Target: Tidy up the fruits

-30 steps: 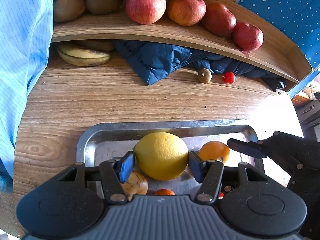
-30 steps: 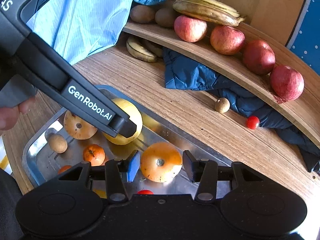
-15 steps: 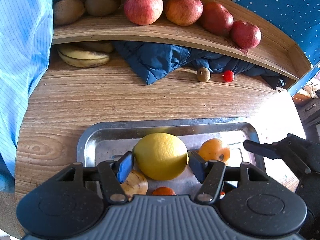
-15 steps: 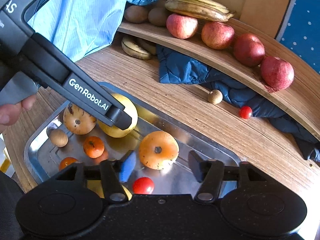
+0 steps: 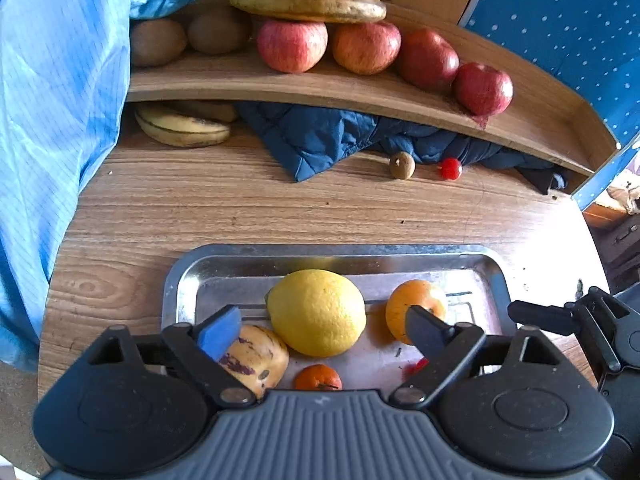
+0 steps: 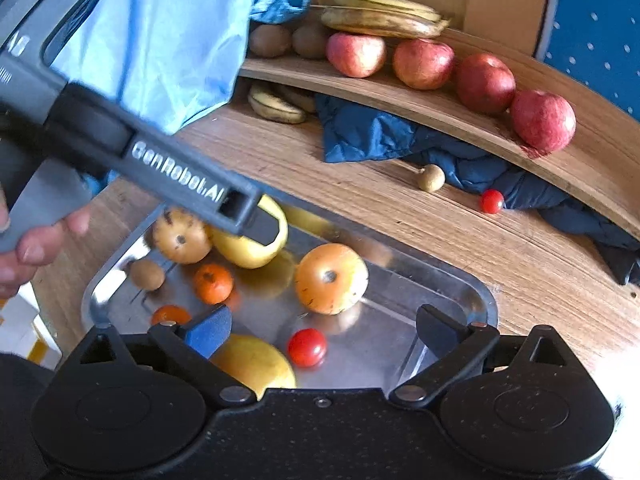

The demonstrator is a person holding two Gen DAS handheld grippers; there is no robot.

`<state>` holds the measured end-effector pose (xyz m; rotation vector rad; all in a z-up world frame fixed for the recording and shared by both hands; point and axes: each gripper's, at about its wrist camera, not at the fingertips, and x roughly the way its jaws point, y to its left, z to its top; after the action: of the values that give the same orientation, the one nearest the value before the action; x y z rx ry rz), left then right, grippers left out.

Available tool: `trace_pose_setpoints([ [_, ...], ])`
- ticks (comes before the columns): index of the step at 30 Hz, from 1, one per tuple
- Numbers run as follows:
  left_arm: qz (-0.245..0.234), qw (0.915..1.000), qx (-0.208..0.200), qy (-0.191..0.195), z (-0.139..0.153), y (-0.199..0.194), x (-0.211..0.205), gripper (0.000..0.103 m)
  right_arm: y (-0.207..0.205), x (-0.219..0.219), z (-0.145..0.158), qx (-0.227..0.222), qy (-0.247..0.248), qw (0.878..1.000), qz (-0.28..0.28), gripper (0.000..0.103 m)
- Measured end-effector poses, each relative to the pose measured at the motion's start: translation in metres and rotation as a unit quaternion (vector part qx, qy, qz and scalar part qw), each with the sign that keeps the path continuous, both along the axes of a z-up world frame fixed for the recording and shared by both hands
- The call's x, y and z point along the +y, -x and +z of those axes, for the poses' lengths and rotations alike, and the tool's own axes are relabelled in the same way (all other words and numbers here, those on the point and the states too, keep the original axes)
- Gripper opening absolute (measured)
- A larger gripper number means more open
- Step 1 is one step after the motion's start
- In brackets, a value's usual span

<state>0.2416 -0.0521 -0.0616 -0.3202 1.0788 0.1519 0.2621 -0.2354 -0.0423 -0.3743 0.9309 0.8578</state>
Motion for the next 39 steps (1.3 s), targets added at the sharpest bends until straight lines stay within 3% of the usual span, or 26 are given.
trace_pose_setpoints([
  [10,-0.023,0.9985,-0.044,-0.022,0.016,0.042,0.014,0.102,0.027,0.006,0.017,-0.014,-0.005,1.000,-0.025,0.102],
  [17,-0.042,0.9975,-0.050,-0.028,0.021,0.083,0.029,0.102,0.065,0.009,0.022,-0.030,0.003,0.997,-0.071,0.102],
  [28,-0.115,0.9925,-0.029,-0.029,0.006,0.127,0.028,0.102,0.117,0.007,0.013,-0.018,0.043,0.992,-0.118,0.102],
  [39,-0.160,0.9863,-0.003,-0.038,-0.006,0.140,0.020,0.102,0.133,0.003,0.000,0.005,0.079,0.984,-0.157,0.102],
])
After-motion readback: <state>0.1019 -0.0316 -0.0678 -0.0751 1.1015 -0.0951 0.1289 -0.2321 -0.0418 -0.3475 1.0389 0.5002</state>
